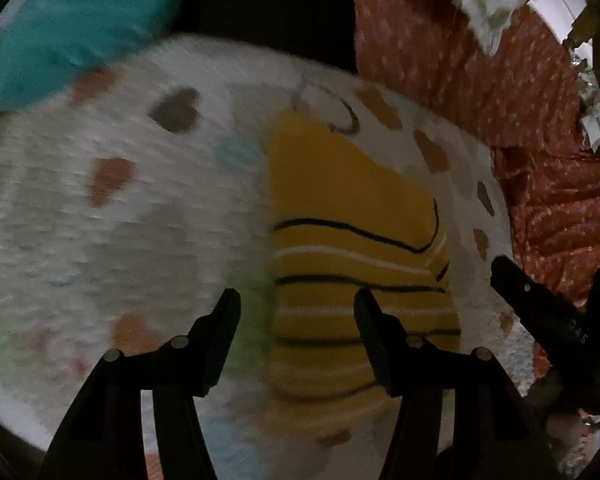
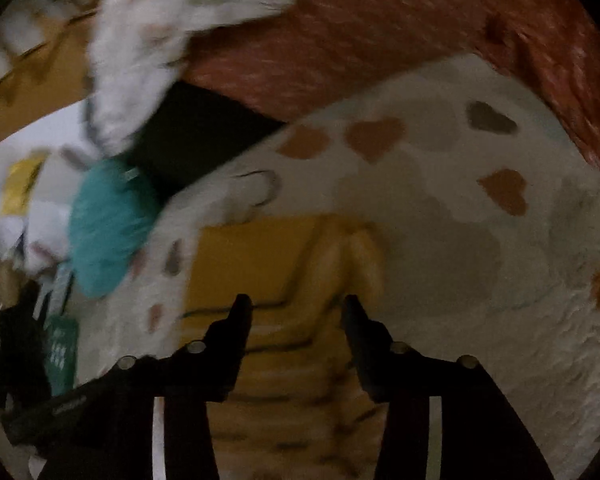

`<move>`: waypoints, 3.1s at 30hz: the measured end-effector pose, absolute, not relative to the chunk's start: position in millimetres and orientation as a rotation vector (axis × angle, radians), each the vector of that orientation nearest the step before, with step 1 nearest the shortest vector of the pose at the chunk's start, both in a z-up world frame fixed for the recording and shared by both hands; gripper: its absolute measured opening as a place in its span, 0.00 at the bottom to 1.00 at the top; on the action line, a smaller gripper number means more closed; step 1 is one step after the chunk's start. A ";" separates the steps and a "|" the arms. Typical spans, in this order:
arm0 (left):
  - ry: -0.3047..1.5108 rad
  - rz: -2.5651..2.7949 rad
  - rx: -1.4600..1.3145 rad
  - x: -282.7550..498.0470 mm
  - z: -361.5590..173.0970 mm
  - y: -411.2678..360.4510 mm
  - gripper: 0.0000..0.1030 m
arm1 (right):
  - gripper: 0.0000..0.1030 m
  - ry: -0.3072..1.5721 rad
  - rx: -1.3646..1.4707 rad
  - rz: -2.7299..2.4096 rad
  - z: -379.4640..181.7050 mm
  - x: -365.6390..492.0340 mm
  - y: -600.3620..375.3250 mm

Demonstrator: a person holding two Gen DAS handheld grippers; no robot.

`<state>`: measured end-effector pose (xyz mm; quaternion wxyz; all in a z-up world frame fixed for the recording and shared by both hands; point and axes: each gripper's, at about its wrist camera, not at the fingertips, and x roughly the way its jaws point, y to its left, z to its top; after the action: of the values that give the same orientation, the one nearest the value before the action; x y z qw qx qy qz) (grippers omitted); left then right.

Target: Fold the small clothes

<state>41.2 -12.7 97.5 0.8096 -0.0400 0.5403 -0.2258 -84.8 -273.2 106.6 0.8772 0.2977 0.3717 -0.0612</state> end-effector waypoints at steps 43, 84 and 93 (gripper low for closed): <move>0.835 -0.290 0.084 -150.0 180.2 44.2 1.00 | 0.68 0.854 0.224 -0.265 123.3 -217.1 -139.6; 0.958 -0.343 0.103 -142.1 145.6 17.7 1.00 | 0.70 0.928 0.189 -0.309 92.1 -221.6 -148.4; 0.972 -0.340 0.113 -139.9 139.2 14.1 1.00 | 0.70 0.939 0.182 -0.311 85.7 -222.1 -147.5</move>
<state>-139.9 14.1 139.2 0.8688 0.0541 0.4645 -0.1625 -222.1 -147.5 85.7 0.8761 0.0872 0.4501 -0.1489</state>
